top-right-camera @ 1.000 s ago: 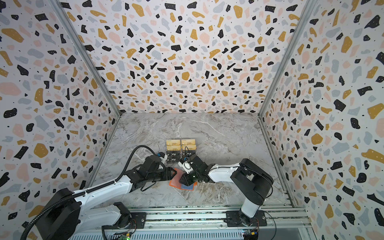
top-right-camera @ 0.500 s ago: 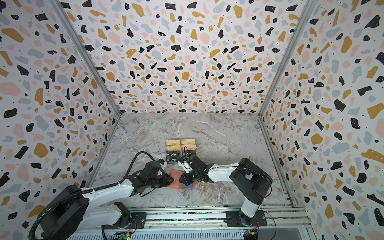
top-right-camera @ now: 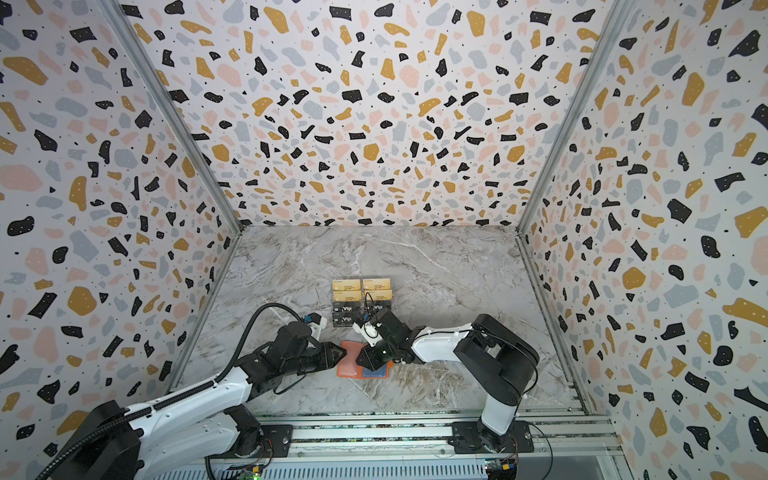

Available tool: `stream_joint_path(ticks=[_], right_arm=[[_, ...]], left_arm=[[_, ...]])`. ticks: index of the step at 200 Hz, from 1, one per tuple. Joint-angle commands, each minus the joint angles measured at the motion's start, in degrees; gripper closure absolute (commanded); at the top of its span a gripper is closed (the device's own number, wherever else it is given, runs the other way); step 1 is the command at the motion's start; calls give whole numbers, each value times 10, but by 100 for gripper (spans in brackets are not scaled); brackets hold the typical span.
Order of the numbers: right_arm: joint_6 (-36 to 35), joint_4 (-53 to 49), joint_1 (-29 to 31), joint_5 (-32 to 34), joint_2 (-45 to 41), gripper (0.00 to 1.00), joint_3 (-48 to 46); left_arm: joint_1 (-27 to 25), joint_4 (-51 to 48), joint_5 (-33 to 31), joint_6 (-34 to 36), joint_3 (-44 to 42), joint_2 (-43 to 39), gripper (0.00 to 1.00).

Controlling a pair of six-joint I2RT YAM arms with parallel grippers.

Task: Put the credit cards into the card holder

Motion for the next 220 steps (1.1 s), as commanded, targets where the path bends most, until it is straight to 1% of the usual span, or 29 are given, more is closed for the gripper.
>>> stream_joint_path(ticks=[1, 27, 51, 78, 115, 167, 198, 220], right_arm=[[-9, -39, 2, 8, 5, 76, 0], [-10, -41, 2, 7, 2, 77, -3], [-11, -41, 2, 3, -4, 77, -4], [-11, -41, 1, 0, -15, 77, -3], [-25, -55, -7, 1, -35, 77, -3], [-51, -83, -37, -9, -56, 79, 11], [-86, -114, -54, -2, -73, 79, 55], [-128, -154, -69, 9, -68, 73, 104]], left_arm=[[1, 51, 32, 5, 9, 31, 74], [1, 98, 47, 20, 5, 78, 79], [1, 123, 53, 28, 0, 115, 81], [1, 118, 42, 31, -11, 140, 85], [0, 121, 24, 26, -35, 141, 87], [0, 122, 20, 26, -46, 141, 87], [-1, 111, 19, 29, -45, 141, 86], [-2, 105, 15, 33, -45, 140, 86]])
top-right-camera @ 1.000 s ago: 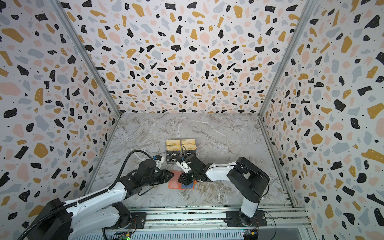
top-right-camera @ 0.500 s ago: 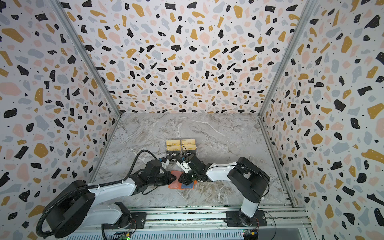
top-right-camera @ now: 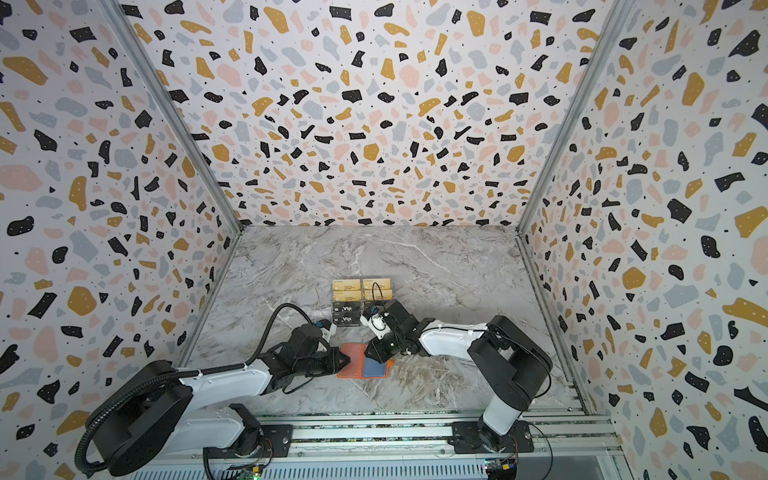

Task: Put the credit cards into the card holder

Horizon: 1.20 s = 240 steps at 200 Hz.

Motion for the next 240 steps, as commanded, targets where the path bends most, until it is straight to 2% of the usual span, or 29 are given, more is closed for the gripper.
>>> stream_joint_path(ticks=[1, 40, 78, 128, 176, 240], right_arm=[[-61, -53, -14, 10, -21, 72, 63], [-149, -139, -41, 6, 29, 66, 163], [-210, -169, -58, 11, 54, 62, 217], [-259, -200, -88, -2, 60, 65, 250], [-286, -238, -99, -17, 83, 74, 272], [-309, -236, -96, 2, 93, 74, 264]], left_arm=[[-2, -13, -12, 14, -7, 1, 86], [-2, -21, -16, 16, -5, -10, 84], [-2, -37, -21, 20, 0, -18, 83], [-3, -45, -19, 25, 5, -23, 82], [-3, -46, -15, 27, 7, -19, 82], [-3, -48, -8, 33, 14, -15, 81]])
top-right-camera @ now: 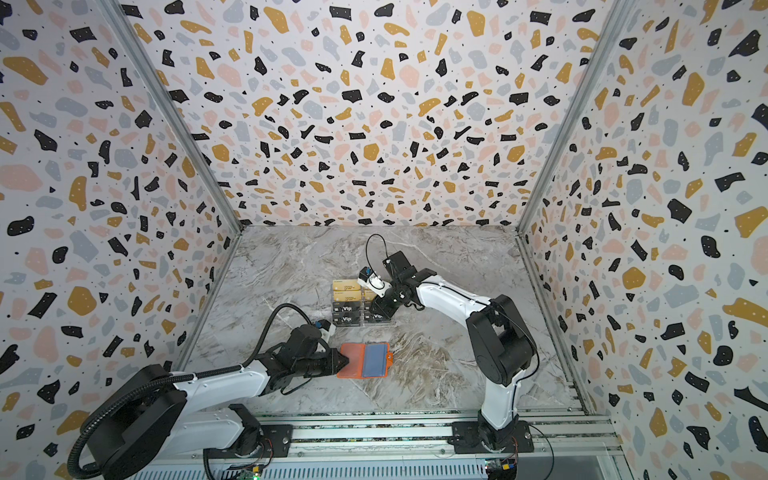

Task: Put the credit cards into the card holder

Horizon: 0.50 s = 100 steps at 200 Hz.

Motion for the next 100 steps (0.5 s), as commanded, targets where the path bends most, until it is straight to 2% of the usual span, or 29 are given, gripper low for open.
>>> stream_joint_path(ticks=[1, 100], right_arm=[[-19, -15, 3, 12, -2, 74, 6], [-28, -5, 9, 68, 21, 69, 5]], left_arm=[[-2, -20, 3, 12, 13, 3, 81], [-1, -20, 9, 14, 15, 4, 80]])
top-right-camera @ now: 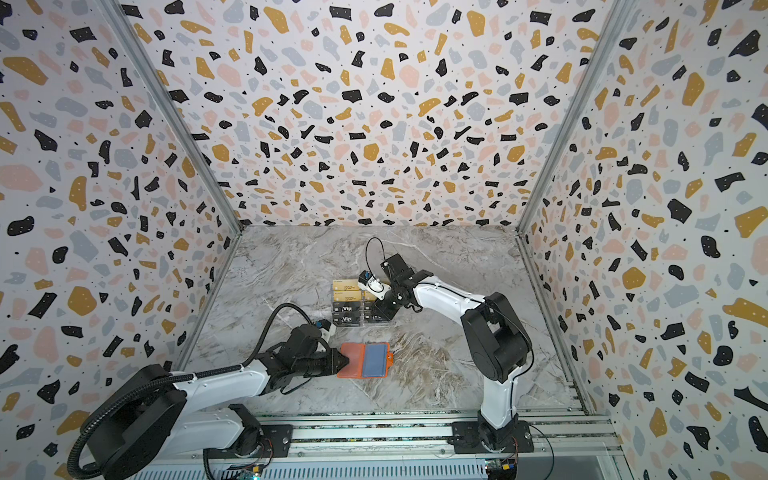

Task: Put the credit cards into the card holder

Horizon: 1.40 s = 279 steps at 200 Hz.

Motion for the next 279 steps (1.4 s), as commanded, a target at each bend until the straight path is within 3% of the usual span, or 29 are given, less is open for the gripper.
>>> stream_joint_path(ticks=[1, 74, 162, 219, 241, 279], right_arm=[[-11, -7, 6, 22, 0, 69, 5], [-22, -13, 20, 51, 19, 69, 9], [-19, -19, 25, 80, 25, 87, 14], [-25, -11, 26, 76, 14, 92, 12], [-30, -8, 28, 77, 5, 100, 14], [-36, -4, 33, 82, -12, 100, 15]], left_arm=[[-1, -14, 5, 9, 12, 4, 80], [-2, -21, 8, 16, 16, 8, 80], [-2, -31, 5, 15, 19, 2, 80], [-2, -31, 6, 15, 17, 4, 79], [-2, -32, 5, 14, 16, 5, 79], [-2, -33, 2, 12, 14, 2, 79]])
